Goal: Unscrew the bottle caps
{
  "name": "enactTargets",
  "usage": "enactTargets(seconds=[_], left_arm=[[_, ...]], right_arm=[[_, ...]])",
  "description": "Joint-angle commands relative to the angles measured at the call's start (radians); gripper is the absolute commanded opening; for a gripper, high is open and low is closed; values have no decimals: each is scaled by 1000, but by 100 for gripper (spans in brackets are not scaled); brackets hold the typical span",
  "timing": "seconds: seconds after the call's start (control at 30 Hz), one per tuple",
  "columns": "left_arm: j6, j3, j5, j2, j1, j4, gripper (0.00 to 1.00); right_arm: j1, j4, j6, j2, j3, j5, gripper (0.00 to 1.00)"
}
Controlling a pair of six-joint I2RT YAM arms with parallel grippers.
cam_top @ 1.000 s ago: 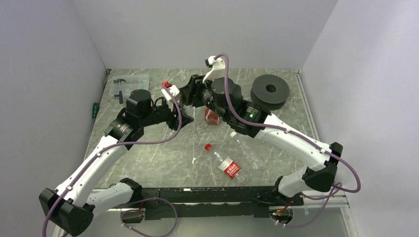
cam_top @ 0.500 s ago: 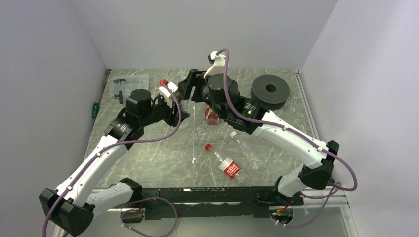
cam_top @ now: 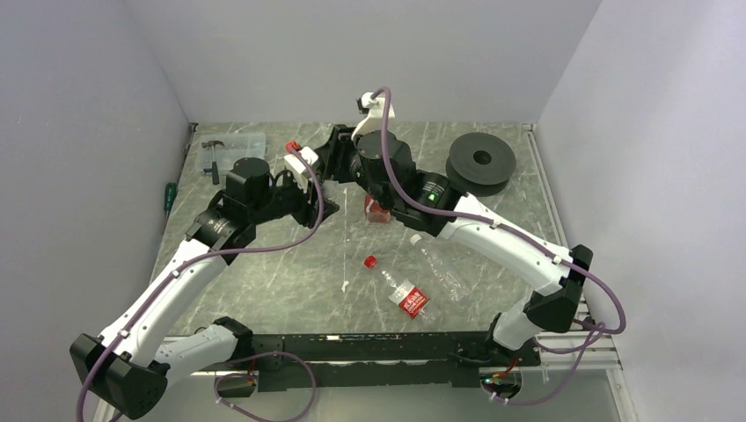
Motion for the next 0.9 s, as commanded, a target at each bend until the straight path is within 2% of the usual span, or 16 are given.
enactTargets(seconds=[0.0, 0.07, 0.13, 0.23, 0.33, 0.37, 0.53, 0.7, 0.87], left_arm=[[0, 56, 91, -25, -3, 29, 28], [-29, 56, 109, -37, -3, 38, 31], [-59, 59, 123, -48, -3, 50, 29], [-84, 69, 180, -55, -3, 62, 17], [-100, 90, 263, -57, -3, 60, 2], [-102, 97, 285, -58, -3, 58, 0], [-101, 111, 384, -64, -2, 51, 0], [-117, 119, 479, -64, -1, 69, 0], [-125, 122, 525, -58, -1, 84, 0]], right_arm=[[0, 87, 3, -71, -35, 21, 17], [-6, 108, 17, -100, -66, 13, 11], [-11, 169, 28, -140, -122, -19, 7], [-12, 265, 8, -192, -206, -72, 0], [-19, 309, -25, -229, -254, -128, 0], [-24, 326, -35, -243, -270, -147, 0], [-51, 427, -91, -311, -339, -312, 0], [-98, 524, -122, -373, -407, -548, 0], [-192, 569, -93, -384, -414, -778, 0]])
